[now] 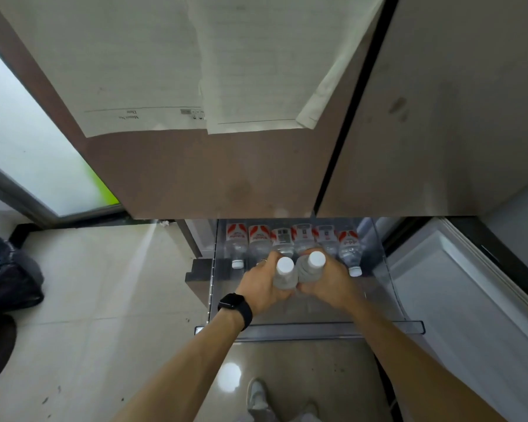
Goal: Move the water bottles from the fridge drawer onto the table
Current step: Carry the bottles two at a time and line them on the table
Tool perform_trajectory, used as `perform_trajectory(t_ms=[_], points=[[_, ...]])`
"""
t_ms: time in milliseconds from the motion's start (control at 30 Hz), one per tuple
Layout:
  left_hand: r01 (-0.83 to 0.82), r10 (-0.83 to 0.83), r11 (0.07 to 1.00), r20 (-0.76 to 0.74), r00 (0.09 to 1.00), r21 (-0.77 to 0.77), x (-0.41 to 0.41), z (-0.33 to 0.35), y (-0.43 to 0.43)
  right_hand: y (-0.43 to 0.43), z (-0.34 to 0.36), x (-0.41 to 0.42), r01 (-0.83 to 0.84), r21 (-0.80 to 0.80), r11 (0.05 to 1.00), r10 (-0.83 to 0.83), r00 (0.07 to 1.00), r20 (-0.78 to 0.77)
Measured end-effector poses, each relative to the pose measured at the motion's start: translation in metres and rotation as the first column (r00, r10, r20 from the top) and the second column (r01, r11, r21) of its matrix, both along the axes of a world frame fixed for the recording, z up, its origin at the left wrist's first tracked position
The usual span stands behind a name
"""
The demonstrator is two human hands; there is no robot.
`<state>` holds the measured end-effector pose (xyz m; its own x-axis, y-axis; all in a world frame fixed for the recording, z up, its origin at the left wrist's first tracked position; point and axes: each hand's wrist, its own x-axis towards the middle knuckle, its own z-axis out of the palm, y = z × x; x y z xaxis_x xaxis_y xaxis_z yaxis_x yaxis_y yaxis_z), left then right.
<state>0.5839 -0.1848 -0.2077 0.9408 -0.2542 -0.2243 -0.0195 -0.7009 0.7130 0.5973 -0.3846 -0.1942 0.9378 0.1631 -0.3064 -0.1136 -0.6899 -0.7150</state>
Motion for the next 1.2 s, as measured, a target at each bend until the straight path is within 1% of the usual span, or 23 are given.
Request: perform_trajectory(t_ms=[100, 200, 333, 400, 500, 600, 667, 733, 867, 933, 1033, 1200], points=[[0.018, -0.018, 1.000, 0.009, 1.000, 0.021, 0.001, 0.004, -0.002, 0.003, 0.000, -0.008, 0.062, -0.001, 0.998, -0.062, 0.998, 0.029], [-0.054, 0.055, 0.998, 0.040, 0.998, -0.035, -0.002, 0.014, 0.008, -0.001, 0.006, -0.019, 0.164, -0.008, 0.986, -0.163, 0.983, 0.079], [-0.057, 0.060, 0.998, 0.165, 0.985, -0.022, -0.006, 0.058, 0.024, -0.026, 0.037, -0.040, 0.203, 0.075, 0.976, -0.212, 0.969, 0.129], [-0.064, 0.065, 0.998, 0.228, 0.971, -0.010, -0.013, 0.087, 0.029, -0.034, 0.064, -0.049, 0.180, 0.089, 0.980, -0.194, 0.963, 0.190], [-0.098, 0.098, 0.995, 0.313, 0.945, -0.014, -0.036, 0.122, 0.035, -0.036, 0.103, -0.063, 0.103, 0.087, 0.991, -0.123, 0.953, 0.277], [-0.153, 0.162, 0.987, 0.377, 0.912, -0.054, -0.075, 0.145, 0.039, -0.031, 0.129, -0.084, 0.020, 0.121, 0.992, -0.058, 0.944, 0.324], [-0.210, 0.226, 0.974, 0.396, 0.890, -0.084, -0.107, 0.155, 0.044, -0.022, 0.140, -0.104, -0.035, 0.131, 0.991, -0.014, 0.937, 0.349], [-0.261, 0.272, 0.962, 0.414, 0.869, -0.083, -0.142, 0.163, 0.053, -0.008, 0.147, -0.124, -0.095, 0.133, 0.987, 0.040, 0.929, 0.369], [-0.378, 0.379, 0.922, 0.406, 0.832, -0.086, -0.223, 0.174, 0.078, 0.033, 0.152, -0.173, -0.251, 0.131, 0.959, 0.187, 0.908, 0.376], [-0.448, 0.431, 0.892, 0.398, 0.810, -0.055, -0.266, 0.179, 0.094, 0.058, 0.151, -0.201, -0.348, 0.132, 0.928, 0.279, 0.885, 0.373], [-0.560, 0.518, 0.828, 0.402, 0.755, -0.013, -0.331, 0.184, 0.123, 0.103, 0.156, -0.242, -0.502, 0.100, 0.859, 0.433, 0.817, 0.381], [-0.760, 0.700, 0.649, 0.405, 0.588, -0.019, -0.463, 0.191, 0.182, 0.197, 0.169, -0.324, -0.693, 0.049, 0.719, 0.625, 0.676, 0.390]])
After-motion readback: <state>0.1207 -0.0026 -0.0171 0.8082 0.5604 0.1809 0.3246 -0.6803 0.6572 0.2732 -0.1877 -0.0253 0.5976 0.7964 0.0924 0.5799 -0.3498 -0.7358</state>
